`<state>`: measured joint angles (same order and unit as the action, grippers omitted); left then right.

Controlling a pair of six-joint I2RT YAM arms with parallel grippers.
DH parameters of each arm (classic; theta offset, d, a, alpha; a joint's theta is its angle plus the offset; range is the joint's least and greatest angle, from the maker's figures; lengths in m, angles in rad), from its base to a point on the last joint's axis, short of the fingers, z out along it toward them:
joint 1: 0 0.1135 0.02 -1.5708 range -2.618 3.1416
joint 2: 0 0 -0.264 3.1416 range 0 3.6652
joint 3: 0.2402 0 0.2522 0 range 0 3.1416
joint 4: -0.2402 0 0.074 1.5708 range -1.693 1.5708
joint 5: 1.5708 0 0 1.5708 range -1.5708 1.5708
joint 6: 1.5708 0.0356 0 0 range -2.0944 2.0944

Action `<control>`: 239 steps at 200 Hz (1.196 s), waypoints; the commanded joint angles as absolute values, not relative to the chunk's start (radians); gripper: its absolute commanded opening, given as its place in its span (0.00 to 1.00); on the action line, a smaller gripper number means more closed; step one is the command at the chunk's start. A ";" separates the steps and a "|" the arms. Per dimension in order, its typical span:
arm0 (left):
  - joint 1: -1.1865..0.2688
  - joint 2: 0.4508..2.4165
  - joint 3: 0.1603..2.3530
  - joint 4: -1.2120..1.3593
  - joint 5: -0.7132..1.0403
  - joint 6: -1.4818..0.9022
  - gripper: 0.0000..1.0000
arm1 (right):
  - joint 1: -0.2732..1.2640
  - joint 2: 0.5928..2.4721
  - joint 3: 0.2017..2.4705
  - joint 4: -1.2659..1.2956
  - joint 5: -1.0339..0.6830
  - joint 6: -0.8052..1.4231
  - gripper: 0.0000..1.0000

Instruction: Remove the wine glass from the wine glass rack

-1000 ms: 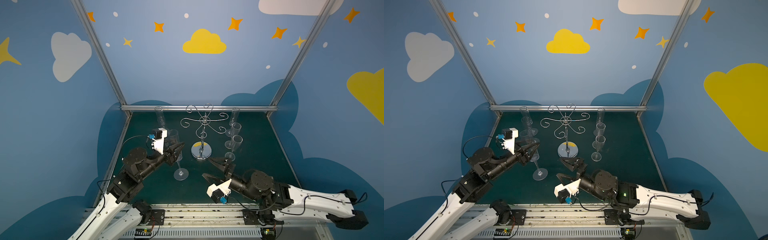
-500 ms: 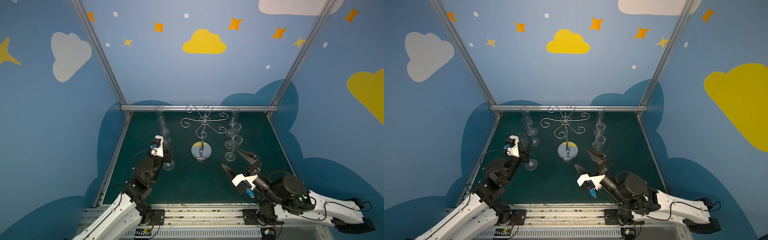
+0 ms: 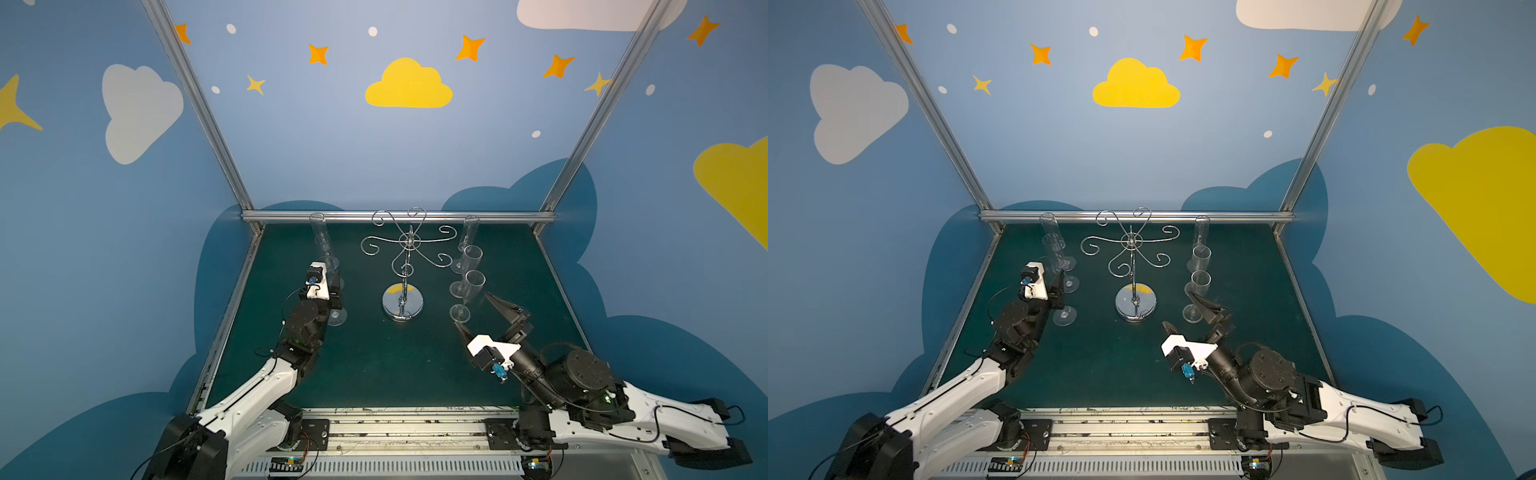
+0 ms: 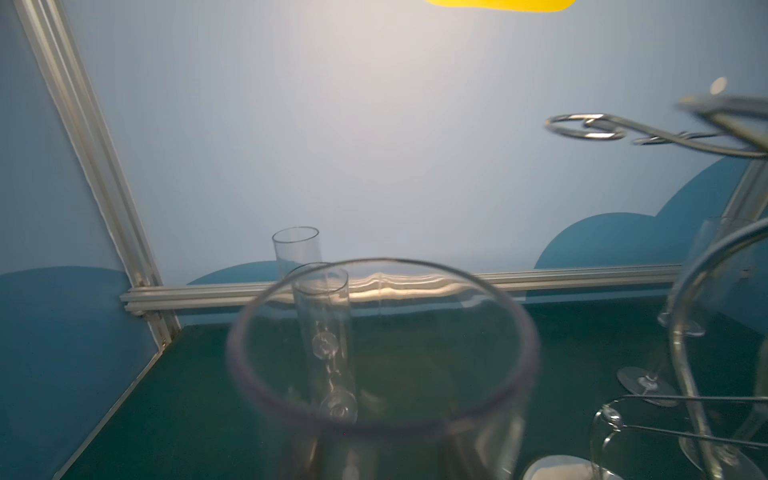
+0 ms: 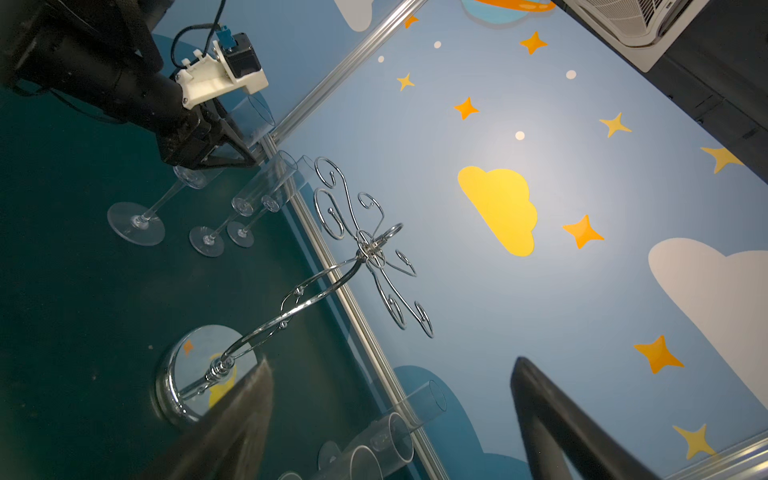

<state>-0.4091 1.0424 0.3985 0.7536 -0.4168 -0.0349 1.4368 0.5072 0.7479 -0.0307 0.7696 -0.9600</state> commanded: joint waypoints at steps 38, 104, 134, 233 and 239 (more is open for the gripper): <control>-0.396 1.281 0.465 1.032 -0.407 -0.058 0.44 | 1.416 0.434 0.752 -0.058 0.806 -0.914 0.89; -0.392 1.462 0.512 1.123 -0.399 -0.067 0.43 | 1.404 0.425 0.748 -0.081 0.814 -0.903 0.89; -0.394 1.515 0.514 1.140 -0.397 -0.072 0.43 | 1.401 0.418 0.745 -0.087 0.816 -0.902 0.89; -0.452 1.536 0.483 1.079 -0.443 -0.031 0.75 | 1.396 0.393 0.739 -0.112 0.815 -0.900 0.89; -0.458 1.532 0.484 1.070 -0.450 -0.029 0.77 | 1.396 0.390 0.737 -0.111 0.816 -0.904 0.89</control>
<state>-0.4435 1.5463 0.4885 1.0908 -0.4194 -0.0429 1.4002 0.4076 0.7460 -0.1131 0.8021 -0.9180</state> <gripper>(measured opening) 0.728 0.888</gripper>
